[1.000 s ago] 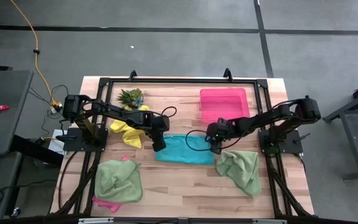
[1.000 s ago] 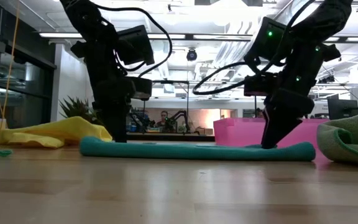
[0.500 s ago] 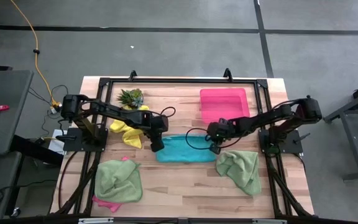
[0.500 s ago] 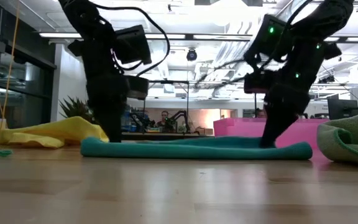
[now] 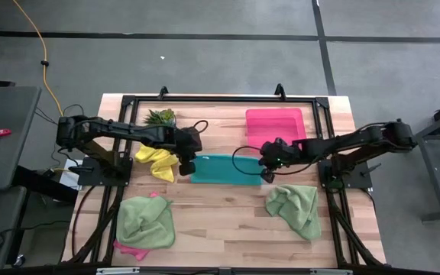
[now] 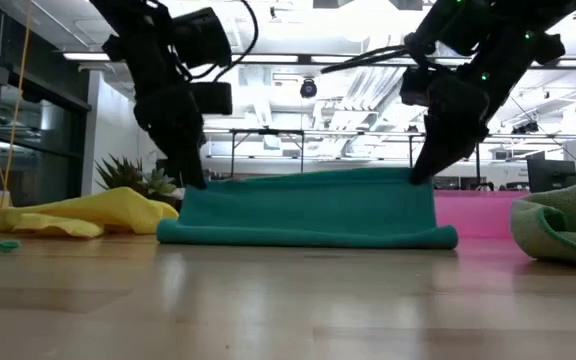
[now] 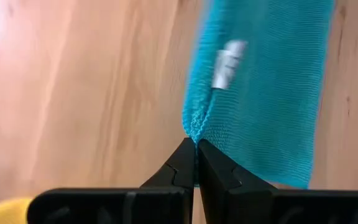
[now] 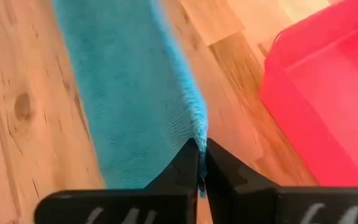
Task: Fold microfiber towels
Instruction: Fold the blue microfiber cloth
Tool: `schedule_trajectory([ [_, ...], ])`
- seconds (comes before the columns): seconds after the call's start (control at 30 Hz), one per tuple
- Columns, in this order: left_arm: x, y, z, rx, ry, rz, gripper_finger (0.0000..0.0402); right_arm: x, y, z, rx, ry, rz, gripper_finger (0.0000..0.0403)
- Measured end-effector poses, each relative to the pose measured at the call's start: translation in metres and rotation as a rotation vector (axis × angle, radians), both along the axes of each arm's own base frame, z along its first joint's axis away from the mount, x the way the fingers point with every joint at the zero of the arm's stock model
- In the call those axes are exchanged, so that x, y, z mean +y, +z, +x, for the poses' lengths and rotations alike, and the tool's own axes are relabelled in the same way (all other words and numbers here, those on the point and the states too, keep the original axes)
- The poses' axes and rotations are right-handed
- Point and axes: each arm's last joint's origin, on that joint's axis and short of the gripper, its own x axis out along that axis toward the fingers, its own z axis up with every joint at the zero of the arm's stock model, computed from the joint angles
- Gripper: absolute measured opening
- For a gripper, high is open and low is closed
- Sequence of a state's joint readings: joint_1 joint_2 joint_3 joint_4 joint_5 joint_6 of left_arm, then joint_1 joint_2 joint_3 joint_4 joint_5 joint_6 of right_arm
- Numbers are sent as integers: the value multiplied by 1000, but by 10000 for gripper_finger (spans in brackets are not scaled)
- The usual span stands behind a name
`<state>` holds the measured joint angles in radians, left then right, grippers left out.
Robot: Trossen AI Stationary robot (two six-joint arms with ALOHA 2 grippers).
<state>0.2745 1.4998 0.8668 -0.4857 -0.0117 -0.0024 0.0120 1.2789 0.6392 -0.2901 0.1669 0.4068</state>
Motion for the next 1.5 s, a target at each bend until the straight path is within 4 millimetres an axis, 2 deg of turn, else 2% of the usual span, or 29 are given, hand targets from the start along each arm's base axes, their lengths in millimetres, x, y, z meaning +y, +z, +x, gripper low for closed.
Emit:
schedule_trajectory([
  [0.33,-25,0,6,39,-78,173,0,20,-2,1,3,97,5,1],
  [0.57,-48,0,10,22,-109,186,0,34,-2,-1,14,165,-9,0],
  [0.73,-59,0,11,7,-78,173,0,42,-2,-3,12,176,-51,0],
  [0.93,-70,-4,9,1,-73,264,0,50,-12,-2,62,201,-149,0],
  [1.1,-63,-6,7,41,-90,370,0,37,-13,0,79,163,-207,0],
  [1.5,-22,-1,9,12,46,449,0,10,-12,2,133,127,-374,0],
])
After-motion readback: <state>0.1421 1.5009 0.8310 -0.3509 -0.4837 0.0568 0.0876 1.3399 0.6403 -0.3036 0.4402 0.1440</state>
